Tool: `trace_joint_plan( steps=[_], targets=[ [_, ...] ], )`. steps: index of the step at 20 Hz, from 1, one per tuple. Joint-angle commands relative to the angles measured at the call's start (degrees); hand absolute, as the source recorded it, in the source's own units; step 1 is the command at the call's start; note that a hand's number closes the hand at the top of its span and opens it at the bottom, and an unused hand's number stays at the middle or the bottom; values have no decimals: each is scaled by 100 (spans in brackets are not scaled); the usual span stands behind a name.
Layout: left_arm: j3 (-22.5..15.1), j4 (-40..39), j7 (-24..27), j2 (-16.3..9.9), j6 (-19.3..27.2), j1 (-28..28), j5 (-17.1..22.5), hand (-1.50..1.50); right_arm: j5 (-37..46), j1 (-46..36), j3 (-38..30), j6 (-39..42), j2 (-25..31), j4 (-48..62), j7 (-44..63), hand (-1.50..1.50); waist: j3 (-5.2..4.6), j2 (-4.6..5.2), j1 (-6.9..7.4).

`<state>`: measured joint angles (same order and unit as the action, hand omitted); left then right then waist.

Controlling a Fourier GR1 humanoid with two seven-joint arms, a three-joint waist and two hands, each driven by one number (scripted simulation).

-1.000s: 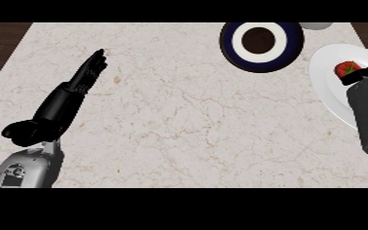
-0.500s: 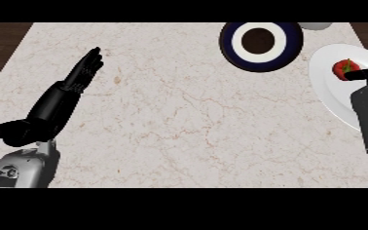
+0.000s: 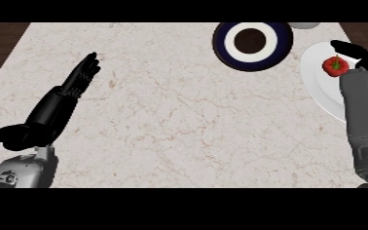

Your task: Pick the bell pepper from the plate and place it in the plate

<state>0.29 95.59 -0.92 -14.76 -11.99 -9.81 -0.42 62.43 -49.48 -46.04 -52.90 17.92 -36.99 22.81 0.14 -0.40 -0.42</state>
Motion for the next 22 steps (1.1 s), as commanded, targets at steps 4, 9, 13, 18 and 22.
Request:
trace_joint_plan(
  steps=[4, 9, 13, 18, 22],
  targets=[
    [33, -92, 342, 80, 94, 325, -151, 0, -2003, 925, 96, 690, -680, -2114, -1343, -150, -15, -47, -159],
    [54, 199, 8, 58, 106, 254, -136, 0, -2108, 2254, 562, 1204, -1556, -4180, -1079, -150, -23, -49, -149],
    [61, 5, 25, 109, 43, 101, -115, 0, -2060, 3046, 805, 2019, -1613, -5818, -286, -150, -23, -10, -101],
    [192, 67, -209, 58, -128, -167, -22, 0, -2152, 4150, 1590, 1576, -1784, -6534, 33, -150, -15, 32, 21],
    [192, 54, 257, 79, -209, 295, -151, 0, -2496, 4870, 1608, 2420, -1789, -7623, 308, -150, -16, 31, 9]
  ],
)
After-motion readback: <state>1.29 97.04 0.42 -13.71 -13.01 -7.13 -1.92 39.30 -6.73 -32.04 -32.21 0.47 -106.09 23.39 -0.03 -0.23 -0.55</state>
